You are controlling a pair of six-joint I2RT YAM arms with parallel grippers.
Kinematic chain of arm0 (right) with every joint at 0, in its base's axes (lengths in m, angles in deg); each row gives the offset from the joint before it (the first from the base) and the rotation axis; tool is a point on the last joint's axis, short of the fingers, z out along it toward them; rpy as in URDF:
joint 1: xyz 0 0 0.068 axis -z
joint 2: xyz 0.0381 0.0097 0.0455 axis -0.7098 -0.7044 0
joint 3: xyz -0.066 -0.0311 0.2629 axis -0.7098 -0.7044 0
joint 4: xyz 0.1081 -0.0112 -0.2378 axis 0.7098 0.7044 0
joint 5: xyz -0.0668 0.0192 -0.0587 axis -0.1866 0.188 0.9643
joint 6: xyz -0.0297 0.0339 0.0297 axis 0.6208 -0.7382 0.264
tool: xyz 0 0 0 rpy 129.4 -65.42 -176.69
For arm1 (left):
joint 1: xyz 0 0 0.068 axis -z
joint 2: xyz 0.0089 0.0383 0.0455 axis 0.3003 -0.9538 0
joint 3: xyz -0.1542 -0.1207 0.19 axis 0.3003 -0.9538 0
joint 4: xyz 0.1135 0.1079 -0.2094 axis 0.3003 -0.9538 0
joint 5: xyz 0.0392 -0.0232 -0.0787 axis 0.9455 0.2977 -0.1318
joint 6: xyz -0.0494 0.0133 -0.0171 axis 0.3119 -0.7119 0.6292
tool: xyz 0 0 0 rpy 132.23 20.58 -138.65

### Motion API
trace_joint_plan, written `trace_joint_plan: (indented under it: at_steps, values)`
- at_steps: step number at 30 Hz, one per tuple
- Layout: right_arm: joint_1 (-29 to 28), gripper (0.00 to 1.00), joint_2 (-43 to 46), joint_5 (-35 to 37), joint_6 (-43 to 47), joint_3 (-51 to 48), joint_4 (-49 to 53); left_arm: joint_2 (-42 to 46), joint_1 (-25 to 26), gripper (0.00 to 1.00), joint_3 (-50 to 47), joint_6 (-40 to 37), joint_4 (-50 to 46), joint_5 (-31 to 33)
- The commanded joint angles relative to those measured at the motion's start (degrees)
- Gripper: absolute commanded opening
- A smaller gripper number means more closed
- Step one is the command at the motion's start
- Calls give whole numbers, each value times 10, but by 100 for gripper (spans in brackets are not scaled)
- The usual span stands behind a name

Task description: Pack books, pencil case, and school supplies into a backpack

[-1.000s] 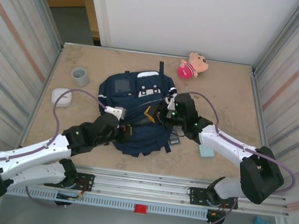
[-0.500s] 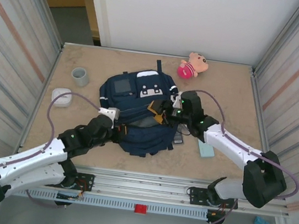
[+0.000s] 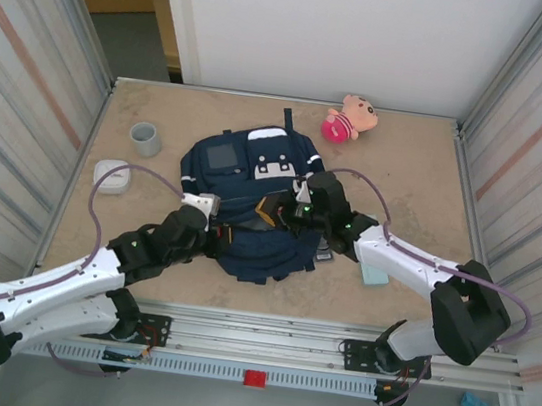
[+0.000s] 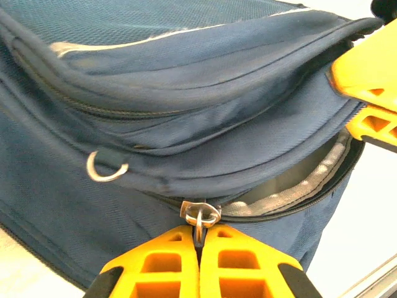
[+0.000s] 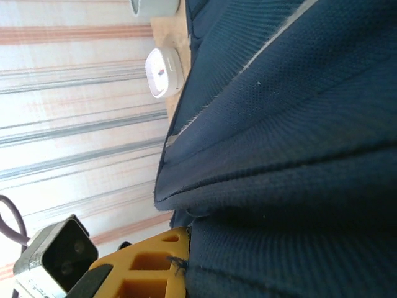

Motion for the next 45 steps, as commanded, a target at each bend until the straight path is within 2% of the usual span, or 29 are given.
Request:
trace_joint_plan:
  at_steps: [1,5,7,10,12,17,19,22,26,31,37,42,45]
  values:
    - [60,8,39,-23,45,0,43,26,-5,0,7,1,-21,46]
    - [87,11,62,-32,73,8,88,39,-17,0,-8,-22,0,33]
    - [79,23,65,-25,59,5,83,32,-22,0,-11,-33,28,5]
    - [49,48,61,6,20,-11,46,11,-22,0,-3,-46,63,-23]
    - [24,52,53,31,-8,-22,12,-4,-22,0,7,-52,73,-36]
    - [-27,53,14,80,-48,-24,-45,-16,-22,0,18,-58,79,-49]
    - [-34,47,2,83,-48,-18,-53,-11,-22,0,17,-58,72,-43]
    - [-32,23,-1,77,-29,-3,-35,2,-22,0,17,-55,36,-4]
    - [-18,8,12,45,10,21,-12,24,-40,0,1,-54,2,33]
    - [17,1,32,-27,66,73,25,33,-111,0,-27,-58,15,1]
    - [34,0,28,-110,131,174,89,-10,-207,0,-38,-90,75,-24]
    - [30,0,32,-101,122,198,92,-86,-291,0,-18,-103,115,-46]
    - [28,0,26,-76,112,197,87,-100,-308,0,8,-119,117,-64]
